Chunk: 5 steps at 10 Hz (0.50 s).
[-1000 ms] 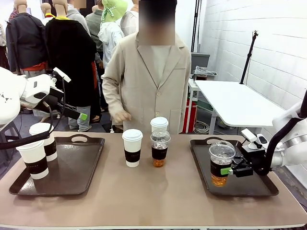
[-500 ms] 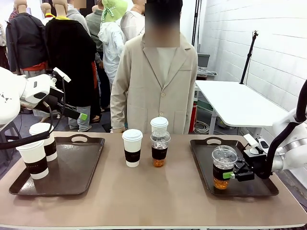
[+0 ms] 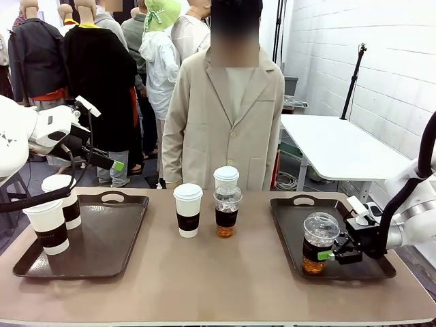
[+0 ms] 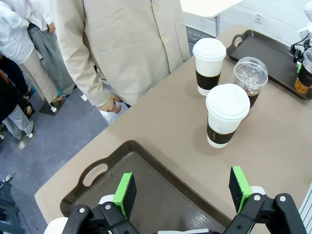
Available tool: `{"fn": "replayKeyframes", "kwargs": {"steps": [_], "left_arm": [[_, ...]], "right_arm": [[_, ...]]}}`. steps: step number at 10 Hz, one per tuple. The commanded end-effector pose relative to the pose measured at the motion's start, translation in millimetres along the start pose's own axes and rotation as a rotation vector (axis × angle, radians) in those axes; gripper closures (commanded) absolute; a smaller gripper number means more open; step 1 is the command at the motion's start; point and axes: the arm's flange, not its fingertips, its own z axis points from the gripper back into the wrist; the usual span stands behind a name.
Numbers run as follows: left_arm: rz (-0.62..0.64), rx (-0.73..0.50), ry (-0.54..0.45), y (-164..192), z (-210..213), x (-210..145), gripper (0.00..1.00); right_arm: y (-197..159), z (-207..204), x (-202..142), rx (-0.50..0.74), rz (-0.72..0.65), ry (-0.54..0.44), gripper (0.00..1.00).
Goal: Distribute the coffee onto the tray.
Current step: Pick up one iced Americano and place it on the right Handle tray.
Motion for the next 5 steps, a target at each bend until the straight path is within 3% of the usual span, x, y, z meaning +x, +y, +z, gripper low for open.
{"fn": "replayKeyframes", "kwargs": {"steps": [1, 3, 4, 5], "left_arm": [[0.004, -0.004, 0.000, 0.5, -0.4, -1.5, 0.00], [0.004, -0.004, 0.000, 0.5, -0.4, -1.5, 0.00], [0.004, -0.004, 0.000, 0.5, -0.4, -1.5, 0.00], [0.004, -0.004, 0.000, 0.5, -0.4, -1.5, 0.00]], "right_arm": [[-1.5, 4.6, -9.4, 0.012, 0.000, -0.003, 0.18], [-1.1, 6.1, -8.3, 0.009, -0.009, -0.003, 0.18], [-0.6, 7.6, -7.1, 0.017, -0.026, -0.008, 0.00], [-0.4, 9.3, -5.7, 0.008, -0.033, -0.015, 0.00]]}}
